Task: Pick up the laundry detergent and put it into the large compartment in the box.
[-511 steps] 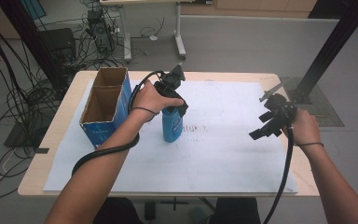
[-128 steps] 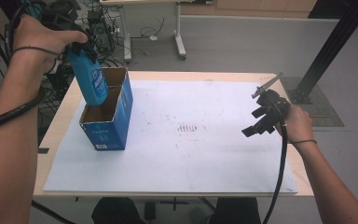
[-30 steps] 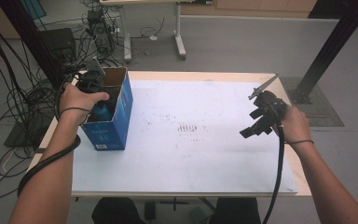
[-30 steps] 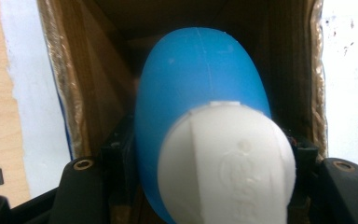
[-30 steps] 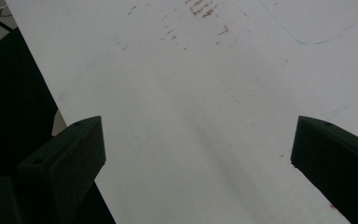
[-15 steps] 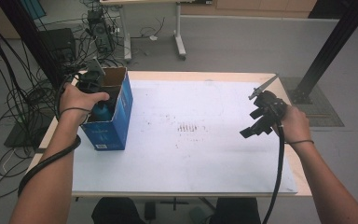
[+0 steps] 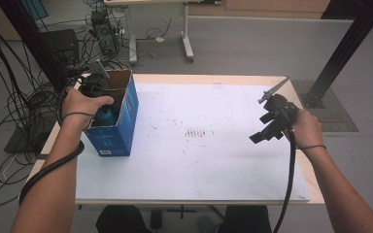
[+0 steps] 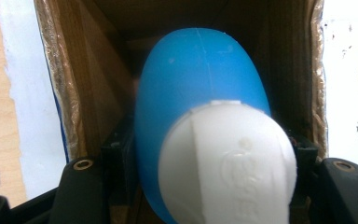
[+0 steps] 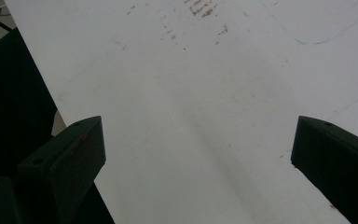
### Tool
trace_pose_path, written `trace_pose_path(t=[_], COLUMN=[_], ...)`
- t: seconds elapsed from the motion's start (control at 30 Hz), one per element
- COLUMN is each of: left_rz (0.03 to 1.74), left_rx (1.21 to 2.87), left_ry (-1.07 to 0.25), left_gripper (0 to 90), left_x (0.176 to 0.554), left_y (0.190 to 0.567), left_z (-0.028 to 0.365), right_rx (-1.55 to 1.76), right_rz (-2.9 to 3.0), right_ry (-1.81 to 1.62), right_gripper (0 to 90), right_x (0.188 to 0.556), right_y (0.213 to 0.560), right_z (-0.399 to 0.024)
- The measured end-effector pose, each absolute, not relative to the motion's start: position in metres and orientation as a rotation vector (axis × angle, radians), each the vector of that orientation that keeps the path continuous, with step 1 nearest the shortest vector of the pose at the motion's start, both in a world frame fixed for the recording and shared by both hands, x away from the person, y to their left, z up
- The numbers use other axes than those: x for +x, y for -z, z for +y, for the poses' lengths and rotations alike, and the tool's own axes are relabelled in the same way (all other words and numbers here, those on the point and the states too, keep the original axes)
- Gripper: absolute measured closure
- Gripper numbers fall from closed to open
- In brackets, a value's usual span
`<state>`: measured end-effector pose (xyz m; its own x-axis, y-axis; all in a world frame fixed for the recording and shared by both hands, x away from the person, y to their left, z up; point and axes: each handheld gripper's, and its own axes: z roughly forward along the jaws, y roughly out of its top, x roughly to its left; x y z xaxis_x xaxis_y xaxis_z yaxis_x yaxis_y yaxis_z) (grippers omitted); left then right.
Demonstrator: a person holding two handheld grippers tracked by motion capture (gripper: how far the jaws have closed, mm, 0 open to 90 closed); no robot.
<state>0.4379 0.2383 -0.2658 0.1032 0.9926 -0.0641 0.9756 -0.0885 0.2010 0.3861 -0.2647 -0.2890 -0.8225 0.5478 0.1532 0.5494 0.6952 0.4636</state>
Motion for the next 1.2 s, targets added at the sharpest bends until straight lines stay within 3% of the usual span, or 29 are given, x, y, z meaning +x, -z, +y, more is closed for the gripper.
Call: trace_pose_path(t=[1.2], left_rz=[1.981], left_rx=[2.189], left_ry=[-0.131], left_gripper=[37.8], left_x=[0.4376], left_y=[0.2659], left_z=[0.2365], right_rx=[-0.927], right_rz=[-2.893], right_ry=[0.804], right_gripper=[3.0], right_x=[0.3866], right_y=[0.2879], right_z=[-0.2642])
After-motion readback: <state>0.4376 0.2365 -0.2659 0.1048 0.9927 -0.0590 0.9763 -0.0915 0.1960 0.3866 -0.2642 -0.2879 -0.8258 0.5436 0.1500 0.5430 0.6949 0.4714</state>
